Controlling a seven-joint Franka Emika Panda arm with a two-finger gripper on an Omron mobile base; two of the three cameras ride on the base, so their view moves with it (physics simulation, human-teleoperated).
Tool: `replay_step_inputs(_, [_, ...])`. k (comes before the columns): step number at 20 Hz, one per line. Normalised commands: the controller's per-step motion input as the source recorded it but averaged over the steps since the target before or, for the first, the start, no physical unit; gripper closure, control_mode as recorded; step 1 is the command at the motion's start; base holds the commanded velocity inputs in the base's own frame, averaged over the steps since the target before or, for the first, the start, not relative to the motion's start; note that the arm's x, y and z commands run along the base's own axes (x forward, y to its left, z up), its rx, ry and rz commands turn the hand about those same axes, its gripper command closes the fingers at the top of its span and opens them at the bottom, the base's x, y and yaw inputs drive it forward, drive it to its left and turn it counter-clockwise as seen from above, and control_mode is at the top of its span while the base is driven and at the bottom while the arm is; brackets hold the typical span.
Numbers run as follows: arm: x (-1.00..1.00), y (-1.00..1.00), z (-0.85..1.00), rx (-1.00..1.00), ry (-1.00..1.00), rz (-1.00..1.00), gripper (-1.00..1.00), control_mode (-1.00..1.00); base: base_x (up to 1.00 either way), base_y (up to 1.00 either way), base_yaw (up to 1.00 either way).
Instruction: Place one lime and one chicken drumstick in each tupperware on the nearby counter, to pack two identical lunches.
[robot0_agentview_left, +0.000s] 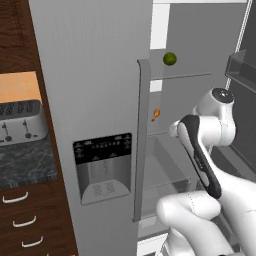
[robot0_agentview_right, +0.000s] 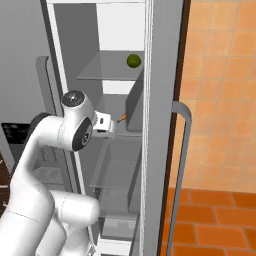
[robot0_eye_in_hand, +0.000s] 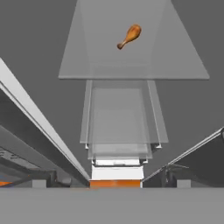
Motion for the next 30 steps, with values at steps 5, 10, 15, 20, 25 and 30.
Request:
replay_step_inputs(5, [0.97, 0.00, -0.02, 0.09, 0.00, 0.00, -1.00, -1.00, 0.00, 0.00, 0.00])
replay_step_inputs(10, [0.80, 0.00, -0.06, 0.01, 0.00, 0.00, -1.00, -1.00, 0.00, 0.00, 0.00])
replay_step_inputs(15, [0.77, -0.03, -0.11, 0.00, 0.00, 0.00, -1.00, -1.00, 0.00, 0.00, 0.00])
replay_step_inputs(20, [0.70, -0.14, -0.34, 0.00, 0.00, 0.00, -1.00, -1.00, 0.00, 0.00, 0.00])
replay_step_inputs(25, [0.64, -0.08, -0.38, 0.00, 0.00, 0.00, -1.00, -1.00, 0.00, 0.00, 0.00])
replay_step_inputs(30, [0.53, -0.01, -0.24, 0.00, 0.00, 0.00, -1.00, -1.00, 0.00, 0.00, 0.00])
